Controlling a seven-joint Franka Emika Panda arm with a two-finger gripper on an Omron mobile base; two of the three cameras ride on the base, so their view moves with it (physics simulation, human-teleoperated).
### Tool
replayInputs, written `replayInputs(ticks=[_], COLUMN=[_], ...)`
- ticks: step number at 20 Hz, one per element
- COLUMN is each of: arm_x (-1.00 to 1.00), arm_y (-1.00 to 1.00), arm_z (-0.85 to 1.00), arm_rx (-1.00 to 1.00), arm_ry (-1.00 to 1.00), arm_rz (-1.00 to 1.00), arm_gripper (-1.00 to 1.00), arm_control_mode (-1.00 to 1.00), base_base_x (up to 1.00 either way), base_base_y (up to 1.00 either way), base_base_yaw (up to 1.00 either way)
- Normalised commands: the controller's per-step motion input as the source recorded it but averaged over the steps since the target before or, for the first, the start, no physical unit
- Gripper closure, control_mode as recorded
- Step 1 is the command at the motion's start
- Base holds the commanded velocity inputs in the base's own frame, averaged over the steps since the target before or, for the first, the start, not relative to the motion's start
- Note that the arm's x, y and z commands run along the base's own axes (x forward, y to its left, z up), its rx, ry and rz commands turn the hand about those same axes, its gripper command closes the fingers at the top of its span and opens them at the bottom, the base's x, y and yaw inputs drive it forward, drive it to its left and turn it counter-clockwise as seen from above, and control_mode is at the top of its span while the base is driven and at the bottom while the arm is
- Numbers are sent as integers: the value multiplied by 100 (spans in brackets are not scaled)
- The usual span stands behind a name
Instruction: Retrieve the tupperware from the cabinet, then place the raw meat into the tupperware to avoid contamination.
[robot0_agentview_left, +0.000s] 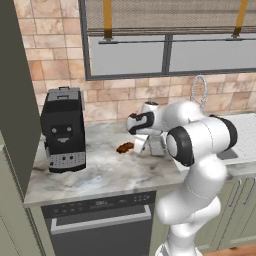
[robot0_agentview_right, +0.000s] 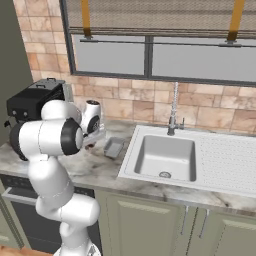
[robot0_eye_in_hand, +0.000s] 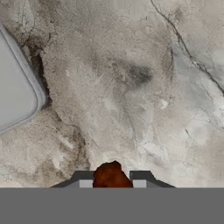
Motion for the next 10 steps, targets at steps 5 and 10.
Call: replayInputs(ticks=[5,10], arm_x=[0,1], arm_y=[-6,-31], arm_z=[80,49], arm_rx=[-5,-8], arm_ry=[13,16], arm_rz=[0,4], arm_gripper=[100,100], arm_control_mode=[-100,-100], base_base_x=[0,0], base_base_y=[0,0], base_base_yaw=[0,0])
